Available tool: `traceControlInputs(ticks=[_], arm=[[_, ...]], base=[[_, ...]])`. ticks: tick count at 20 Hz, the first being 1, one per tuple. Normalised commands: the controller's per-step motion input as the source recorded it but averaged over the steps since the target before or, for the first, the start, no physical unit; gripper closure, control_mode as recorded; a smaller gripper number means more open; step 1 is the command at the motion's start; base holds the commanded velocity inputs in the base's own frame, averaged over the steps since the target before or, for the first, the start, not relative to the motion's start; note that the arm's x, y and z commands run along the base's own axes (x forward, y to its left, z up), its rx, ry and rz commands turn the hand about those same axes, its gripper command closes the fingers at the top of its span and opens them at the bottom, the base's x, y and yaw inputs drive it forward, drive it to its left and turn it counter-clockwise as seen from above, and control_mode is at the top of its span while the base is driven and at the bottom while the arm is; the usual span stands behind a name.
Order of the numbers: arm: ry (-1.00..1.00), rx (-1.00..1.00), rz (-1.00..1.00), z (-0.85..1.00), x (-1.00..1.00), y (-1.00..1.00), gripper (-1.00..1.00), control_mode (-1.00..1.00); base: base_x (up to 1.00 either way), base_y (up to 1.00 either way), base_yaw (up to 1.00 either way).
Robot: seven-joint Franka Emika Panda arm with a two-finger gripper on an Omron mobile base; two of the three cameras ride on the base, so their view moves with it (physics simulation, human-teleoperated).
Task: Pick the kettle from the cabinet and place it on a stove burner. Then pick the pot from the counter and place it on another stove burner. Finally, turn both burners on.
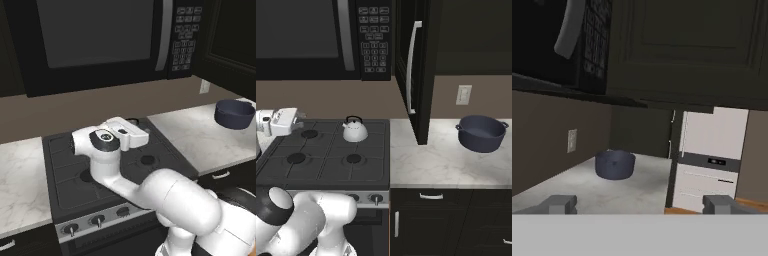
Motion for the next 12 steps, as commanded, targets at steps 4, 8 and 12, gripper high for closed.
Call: traceControlInputs(ticks=[4,8,12], arm=[[0.00,0.03,0.00,0.39,-0.59,-0.18,-1.00,-1.00],[0.00,0.06,0.00,0.38,-0.61,-0.22,-1.00,-1.00],[0.00,0.06,0.00,0.40,-0.60,-0.23,-1.00,-1.00]], base=[[0.00,0.00,0.00],[0.00,0.00,0.00],[0.00,0.00,0.00]])
